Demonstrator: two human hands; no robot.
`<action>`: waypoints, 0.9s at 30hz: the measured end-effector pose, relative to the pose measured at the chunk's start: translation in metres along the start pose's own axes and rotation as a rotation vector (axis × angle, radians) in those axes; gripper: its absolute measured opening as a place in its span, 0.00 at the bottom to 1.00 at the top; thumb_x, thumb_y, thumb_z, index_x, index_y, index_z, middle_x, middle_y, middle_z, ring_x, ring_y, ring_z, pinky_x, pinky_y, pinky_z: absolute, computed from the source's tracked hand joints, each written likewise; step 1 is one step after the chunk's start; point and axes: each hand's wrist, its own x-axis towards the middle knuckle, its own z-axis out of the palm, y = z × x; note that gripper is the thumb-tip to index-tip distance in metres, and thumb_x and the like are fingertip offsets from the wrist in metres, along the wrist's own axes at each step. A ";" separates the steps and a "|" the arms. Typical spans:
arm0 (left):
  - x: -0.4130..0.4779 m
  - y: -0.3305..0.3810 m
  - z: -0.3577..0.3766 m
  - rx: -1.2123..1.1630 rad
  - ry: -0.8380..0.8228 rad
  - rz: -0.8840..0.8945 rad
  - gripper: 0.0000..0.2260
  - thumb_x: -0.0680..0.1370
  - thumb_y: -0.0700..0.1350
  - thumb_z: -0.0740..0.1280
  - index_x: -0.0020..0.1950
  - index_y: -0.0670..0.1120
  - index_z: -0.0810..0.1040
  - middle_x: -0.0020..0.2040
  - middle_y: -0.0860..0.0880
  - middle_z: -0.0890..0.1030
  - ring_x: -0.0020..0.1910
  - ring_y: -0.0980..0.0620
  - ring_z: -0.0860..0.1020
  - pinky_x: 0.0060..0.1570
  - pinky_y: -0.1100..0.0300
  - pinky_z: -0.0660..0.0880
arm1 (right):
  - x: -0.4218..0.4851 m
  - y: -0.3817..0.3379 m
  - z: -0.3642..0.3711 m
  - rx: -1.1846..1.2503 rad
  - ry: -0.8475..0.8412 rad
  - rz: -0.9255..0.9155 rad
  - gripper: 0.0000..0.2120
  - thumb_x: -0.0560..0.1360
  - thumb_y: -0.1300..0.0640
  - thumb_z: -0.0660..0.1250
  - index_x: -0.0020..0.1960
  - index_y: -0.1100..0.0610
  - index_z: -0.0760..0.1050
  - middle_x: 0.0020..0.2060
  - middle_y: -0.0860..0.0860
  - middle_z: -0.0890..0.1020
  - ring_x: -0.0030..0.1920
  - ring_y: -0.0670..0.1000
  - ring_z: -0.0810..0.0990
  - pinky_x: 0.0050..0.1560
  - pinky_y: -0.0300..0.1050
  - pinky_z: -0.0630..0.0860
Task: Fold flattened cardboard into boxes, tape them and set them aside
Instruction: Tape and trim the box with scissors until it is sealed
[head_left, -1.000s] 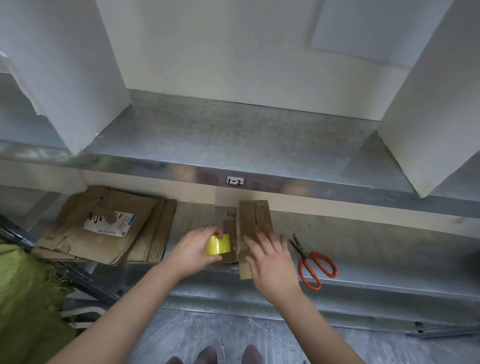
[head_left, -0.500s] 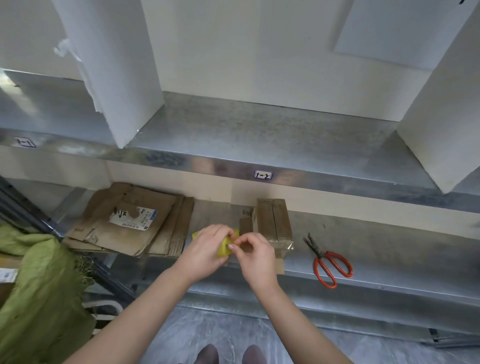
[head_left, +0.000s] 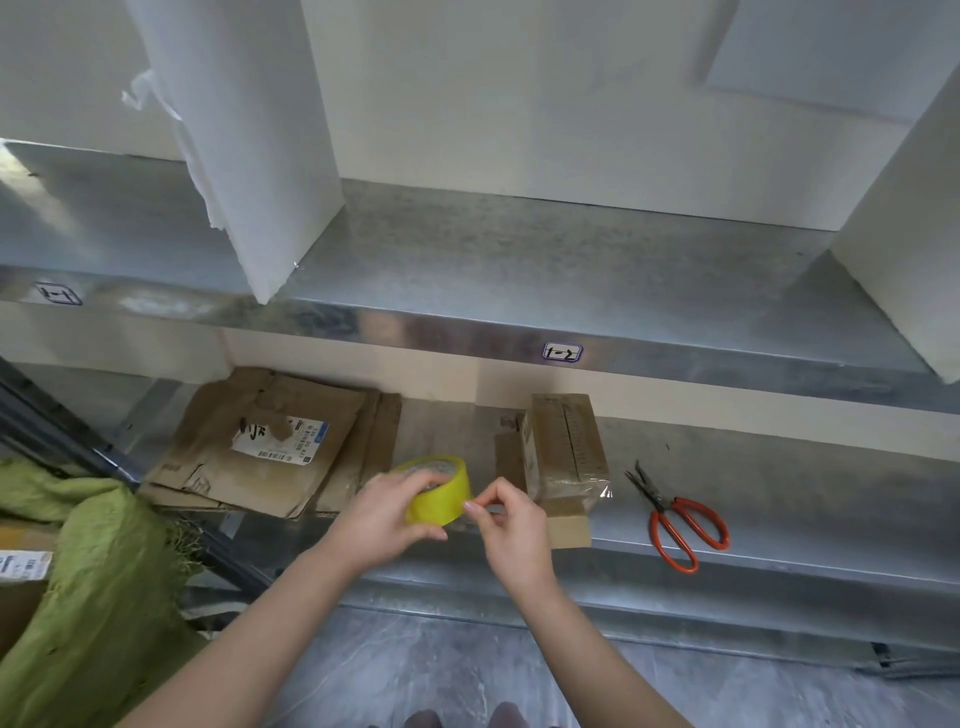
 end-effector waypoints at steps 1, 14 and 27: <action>0.003 -0.003 -0.001 0.054 0.029 0.006 0.32 0.64 0.69 0.69 0.64 0.57 0.71 0.61 0.56 0.77 0.60 0.54 0.75 0.57 0.59 0.68 | -0.003 -0.001 0.002 -0.014 -0.013 -0.005 0.10 0.73 0.51 0.71 0.38 0.49 0.71 0.35 0.45 0.79 0.38 0.45 0.79 0.41 0.49 0.77; 0.036 -0.038 0.021 0.376 0.079 -0.048 0.36 0.56 0.60 0.80 0.60 0.48 0.77 0.48 0.47 0.83 0.46 0.45 0.82 0.48 0.48 0.78 | 0.039 0.014 0.034 0.000 -0.006 0.290 0.12 0.76 0.60 0.69 0.38 0.48 0.70 0.32 0.48 0.80 0.36 0.45 0.83 0.43 0.44 0.78; 0.032 -0.057 0.038 0.439 0.013 -0.051 0.40 0.52 0.55 0.83 0.62 0.56 0.74 0.63 0.47 0.73 0.56 0.44 0.73 0.40 0.52 0.81 | 0.053 0.045 0.050 -0.459 -0.135 0.345 0.09 0.77 0.45 0.66 0.50 0.50 0.78 0.49 0.46 0.78 0.46 0.50 0.79 0.39 0.42 0.70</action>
